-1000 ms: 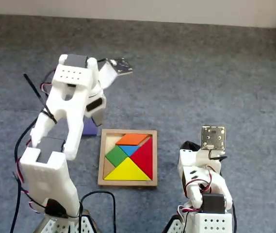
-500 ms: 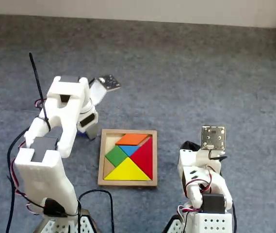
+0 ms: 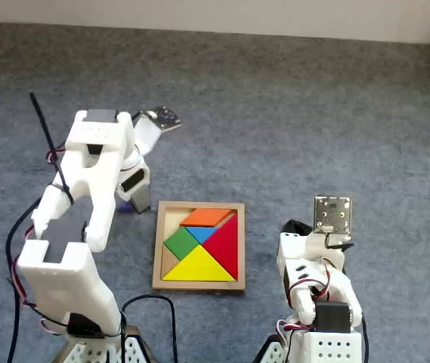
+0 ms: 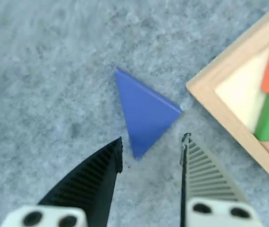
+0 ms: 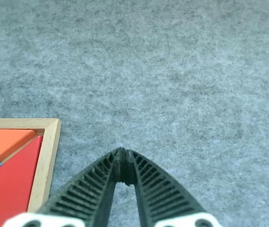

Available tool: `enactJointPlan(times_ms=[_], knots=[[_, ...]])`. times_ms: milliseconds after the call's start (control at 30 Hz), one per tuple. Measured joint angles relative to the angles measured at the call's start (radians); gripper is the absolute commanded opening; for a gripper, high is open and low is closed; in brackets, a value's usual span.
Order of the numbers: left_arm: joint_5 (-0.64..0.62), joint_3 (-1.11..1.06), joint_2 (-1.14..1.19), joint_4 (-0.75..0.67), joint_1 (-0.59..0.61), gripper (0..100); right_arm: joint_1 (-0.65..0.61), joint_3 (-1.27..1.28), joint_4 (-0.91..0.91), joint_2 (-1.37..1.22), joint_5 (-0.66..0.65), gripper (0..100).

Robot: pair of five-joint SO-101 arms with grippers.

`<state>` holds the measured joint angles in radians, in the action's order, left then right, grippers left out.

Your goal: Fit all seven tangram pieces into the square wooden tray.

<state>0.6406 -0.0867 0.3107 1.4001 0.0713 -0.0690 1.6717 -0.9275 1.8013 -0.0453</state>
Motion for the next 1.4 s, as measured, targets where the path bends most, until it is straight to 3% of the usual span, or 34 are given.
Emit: enactJointPlan(times_ms=[167,400,667,900,1033,1400], knots=[[0.000,-0.051,-0.017,0.003,-0.029,21,0.000,0.000,0.000,0.000,0.000,0.5],[-0.003,-0.172,-0.031,-0.126,-0.035,21,0.000,0.000,0.000,0.000,0.000,0.5],[-0.003,-0.152,0.008,-0.189,-0.020,21,0.000,0.000,0.000,0.000,0.000,0.5],[-0.035,0.100,0.212,-0.043,0.009,20,0.000,0.000,0.000,0.000,0.000,0.5],[-0.043,0.221,0.293,0.035,0.017,13,0.000,0.000,0.000,0.000,0.000,0.5],[-0.041,0.244,0.290,0.051,0.015,0,0.000,0.000,0.000,0.000,0.000,0.5]])
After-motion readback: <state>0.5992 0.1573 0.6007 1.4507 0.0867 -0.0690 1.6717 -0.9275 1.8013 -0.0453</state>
